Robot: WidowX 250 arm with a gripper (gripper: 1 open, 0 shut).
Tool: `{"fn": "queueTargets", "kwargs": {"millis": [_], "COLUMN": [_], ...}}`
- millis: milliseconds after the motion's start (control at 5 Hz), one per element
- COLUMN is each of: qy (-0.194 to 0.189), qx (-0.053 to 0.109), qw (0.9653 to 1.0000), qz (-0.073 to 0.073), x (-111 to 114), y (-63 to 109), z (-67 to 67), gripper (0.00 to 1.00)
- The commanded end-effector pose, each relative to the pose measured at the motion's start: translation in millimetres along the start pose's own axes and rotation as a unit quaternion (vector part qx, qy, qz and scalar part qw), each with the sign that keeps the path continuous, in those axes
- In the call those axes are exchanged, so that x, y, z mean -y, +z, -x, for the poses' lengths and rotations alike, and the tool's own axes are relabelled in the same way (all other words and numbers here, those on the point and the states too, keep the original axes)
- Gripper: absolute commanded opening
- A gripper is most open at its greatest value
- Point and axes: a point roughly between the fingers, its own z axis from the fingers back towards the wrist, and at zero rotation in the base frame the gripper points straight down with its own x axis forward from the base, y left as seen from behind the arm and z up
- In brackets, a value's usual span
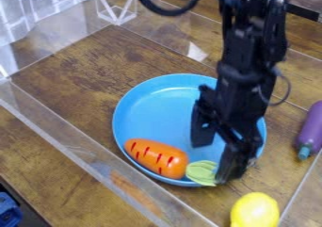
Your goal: Move the carrot to the left side
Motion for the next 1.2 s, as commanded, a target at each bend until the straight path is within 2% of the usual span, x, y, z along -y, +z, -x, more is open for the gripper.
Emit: {"fn": "queueTargets", "kwargs": {"millis": [0,200,400,600,1000], "qy": [-0.011,-0.014,-0.015,-0.016,-0.022], "qx": [0.016,0.005,0.001,0.000,-0.001], "qw": [0.9997,0.9997,0.9997,0.9996,0.9993], "qz": [-0.012,-0.018,-0.020,-0.021,-0.031], "x": [5,6,6,5,6], "y": [4.9,-3.0,-8.4,-10.4,6.0], "z": [-8.2,-10.6,-12.2,-12.8,-10.0], "gripper": [1.00,1.00,0.00,0.00,0.00]}}
